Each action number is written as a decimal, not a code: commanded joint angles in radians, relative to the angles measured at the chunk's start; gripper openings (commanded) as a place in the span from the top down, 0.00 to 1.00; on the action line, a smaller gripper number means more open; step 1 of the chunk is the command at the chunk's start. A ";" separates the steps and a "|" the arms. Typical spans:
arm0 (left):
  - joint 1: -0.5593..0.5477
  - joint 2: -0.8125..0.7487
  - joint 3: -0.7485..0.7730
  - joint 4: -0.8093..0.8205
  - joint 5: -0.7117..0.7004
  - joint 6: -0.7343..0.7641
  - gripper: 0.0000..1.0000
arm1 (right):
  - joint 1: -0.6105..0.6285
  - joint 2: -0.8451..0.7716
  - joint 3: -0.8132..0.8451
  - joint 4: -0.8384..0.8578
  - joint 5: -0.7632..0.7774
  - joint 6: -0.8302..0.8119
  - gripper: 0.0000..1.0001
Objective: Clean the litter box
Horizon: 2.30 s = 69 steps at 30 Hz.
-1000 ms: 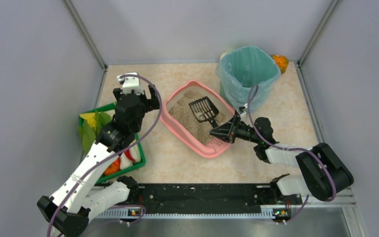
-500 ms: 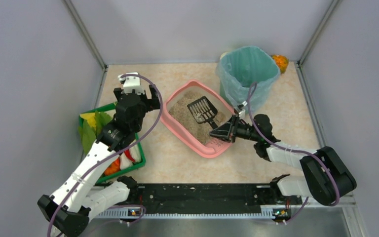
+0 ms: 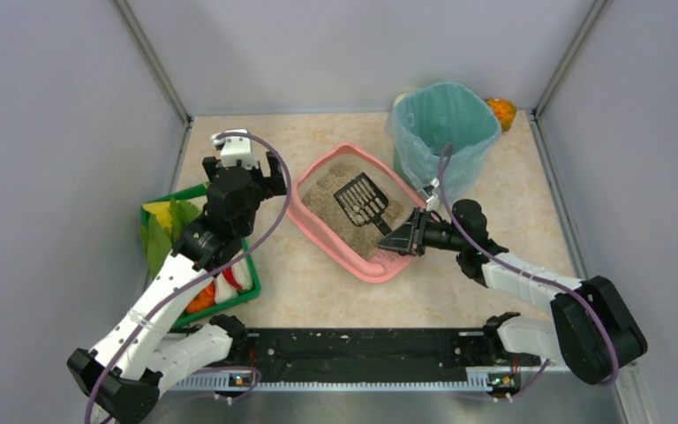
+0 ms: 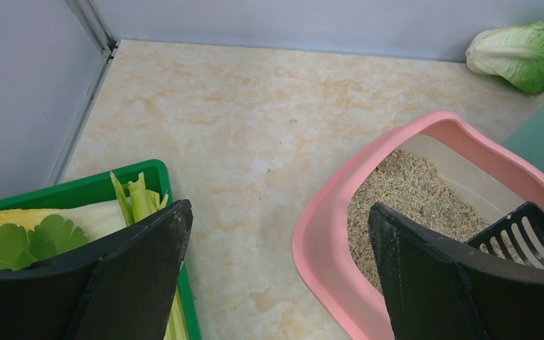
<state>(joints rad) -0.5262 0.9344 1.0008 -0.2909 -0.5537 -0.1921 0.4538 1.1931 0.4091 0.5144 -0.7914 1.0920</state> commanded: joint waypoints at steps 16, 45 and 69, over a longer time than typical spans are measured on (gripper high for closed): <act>0.002 -0.002 0.031 0.055 -0.009 0.004 0.01 | -0.016 -0.043 0.055 0.065 0.017 0.028 1.00; 0.005 -0.012 0.014 0.066 -0.031 0.021 0.01 | -0.049 -0.050 0.246 -0.136 -0.103 0.005 1.00; 0.010 -0.059 -0.011 0.067 -0.059 0.039 0.01 | -0.398 -0.034 0.639 -0.483 -0.287 -0.045 1.00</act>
<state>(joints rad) -0.5220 0.8989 1.0004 -0.2695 -0.5957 -0.1619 0.1268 1.1770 0.9565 0.1226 -1.0294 1.1156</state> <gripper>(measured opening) 0.989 0.165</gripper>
